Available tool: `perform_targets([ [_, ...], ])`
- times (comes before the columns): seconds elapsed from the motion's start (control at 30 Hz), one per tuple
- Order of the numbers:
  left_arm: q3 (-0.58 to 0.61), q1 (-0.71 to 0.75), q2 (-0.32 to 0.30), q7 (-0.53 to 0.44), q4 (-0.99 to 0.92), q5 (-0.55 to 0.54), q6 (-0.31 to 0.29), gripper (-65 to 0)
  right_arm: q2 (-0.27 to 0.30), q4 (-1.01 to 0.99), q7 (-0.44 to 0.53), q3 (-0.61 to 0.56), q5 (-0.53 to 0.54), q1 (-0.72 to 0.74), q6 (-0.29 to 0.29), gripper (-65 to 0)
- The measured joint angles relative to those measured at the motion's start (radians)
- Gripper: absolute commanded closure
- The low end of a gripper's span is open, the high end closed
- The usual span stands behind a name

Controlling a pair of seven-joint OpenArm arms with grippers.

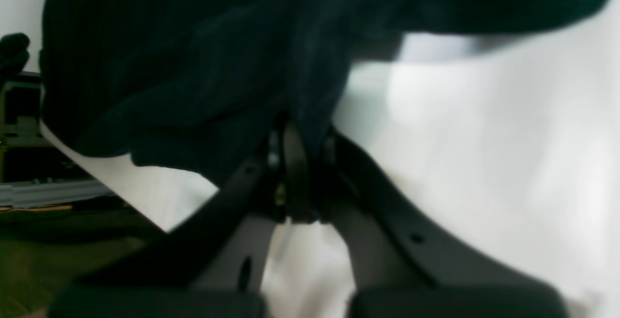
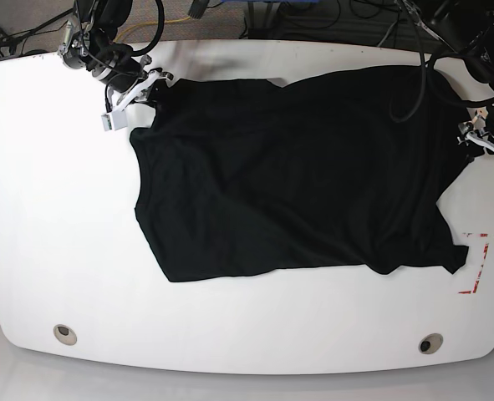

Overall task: Fold the T-shirt properly
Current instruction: 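Release the T-shirt and regrasp its edge with both grippers, then lift the held edge with both grippers and swing it toward the robot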

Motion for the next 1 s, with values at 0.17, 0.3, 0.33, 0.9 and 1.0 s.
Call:
perform_targets([
  [0.17,0.056,-0.013,0.005,-0.002,-0.01,0.091,0.054,-41.0,-0.005,0.0,0.0,-0.002,0.0,0.0,0.0,0.0],
  [0.3,0.101,-0.009,0.005,-0.002,-0.01,0.18,0.056,-40.7,0.0,0.0,0.0,0.0,0.0,0.0,0.0,0.0],
  [0.33,0.101,-0.008,0.009,0.001,-0.01,0.182,0.056,-40.7,-0.002,0.0,0.0,0.0,0.0,0.0,0.0,0.0],
  [0.9,0.076,0.029,-0.011,-0.002,-0.021,0.185,0.063,-11.5,-0.003,0.0,0.0,0.006,0.0,0.0,0.0,0.0],
  [1.0,0.076,0.026,-0.018,-0.003,-0.064,0.186,0.063,-9.3,-0.003,0.0,0.0,0.006,0.0,0.0,0.0,0.0],
])
